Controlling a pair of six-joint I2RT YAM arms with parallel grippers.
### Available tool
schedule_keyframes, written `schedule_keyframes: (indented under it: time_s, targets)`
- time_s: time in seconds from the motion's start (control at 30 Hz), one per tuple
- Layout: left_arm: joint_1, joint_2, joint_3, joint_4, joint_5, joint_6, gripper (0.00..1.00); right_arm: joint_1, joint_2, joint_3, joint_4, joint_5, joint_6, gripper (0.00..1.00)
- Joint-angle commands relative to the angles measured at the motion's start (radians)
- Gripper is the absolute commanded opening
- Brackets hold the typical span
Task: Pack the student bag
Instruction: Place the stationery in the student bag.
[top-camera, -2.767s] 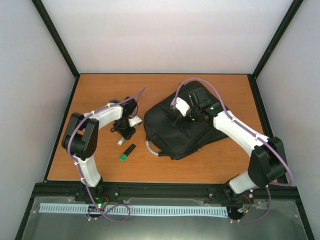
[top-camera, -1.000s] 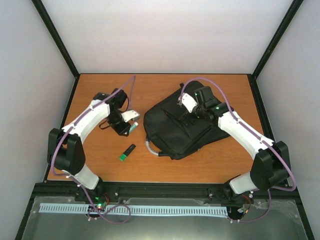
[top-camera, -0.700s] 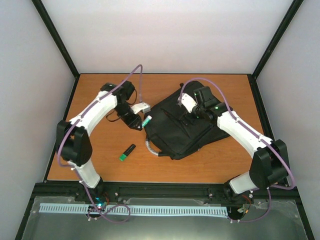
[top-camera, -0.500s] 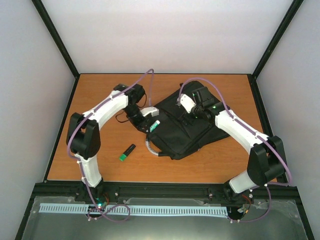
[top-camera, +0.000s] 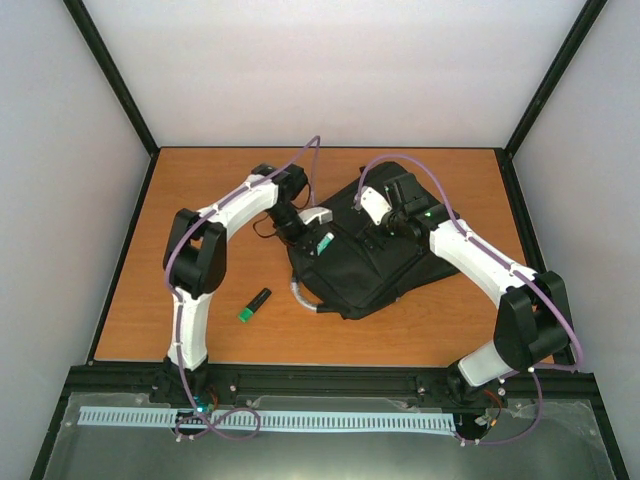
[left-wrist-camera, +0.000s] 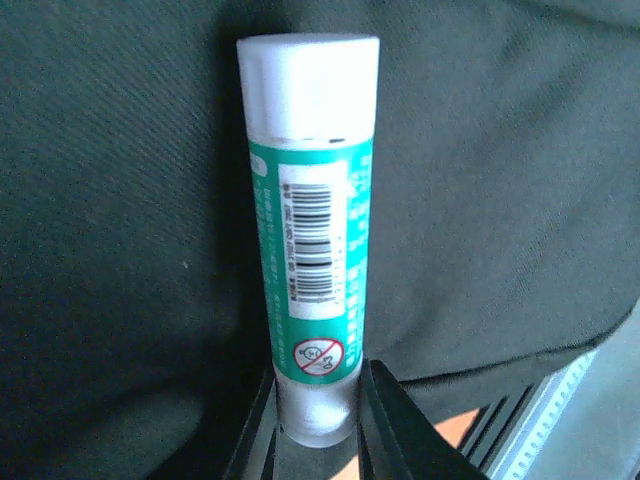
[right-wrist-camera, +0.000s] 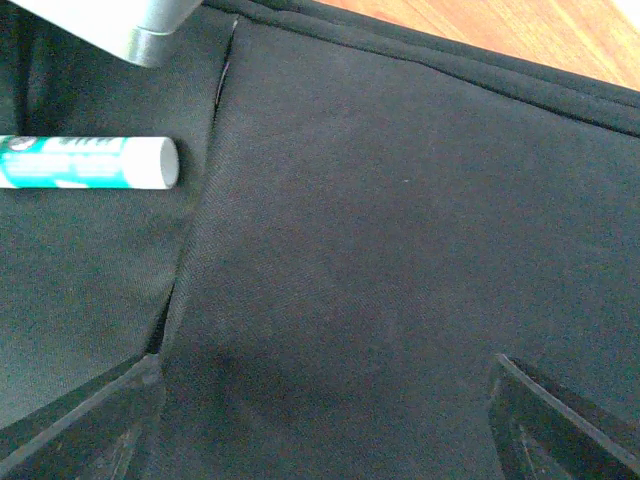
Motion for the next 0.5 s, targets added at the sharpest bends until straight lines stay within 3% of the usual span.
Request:
schedule_keyframes:
  time_s: [0.0, 0.13, 0.27, 0.47]
  targets:
    - [-0.005, 0.044, 0.086, 0.011, -0.022, -0.033, 0.03, 0.001, -0.028, -0.016, 0.013, -0.004, -0.001, 0.90]
    - [-0.005, 0.095, 0.155, 0.009, -0.009, -0.051, 0.03, 0.002, -0.032, -0.020, 0.010, -0.005, -0.028, 0.87]
    - [-0.007, 0.140, 0.244, 0.004, -0.005, -0.065, 0.04, 0.002, -0.022, -0.013, 0.032, 0.006, -0.003, 0.73]
    - [-0.008, 0.185, 0.348, -0.029, -0.025, -0.057, 0.06, 0.024, 0.010, 0.008, 0.028, -0.015, -0.016, 0.73]
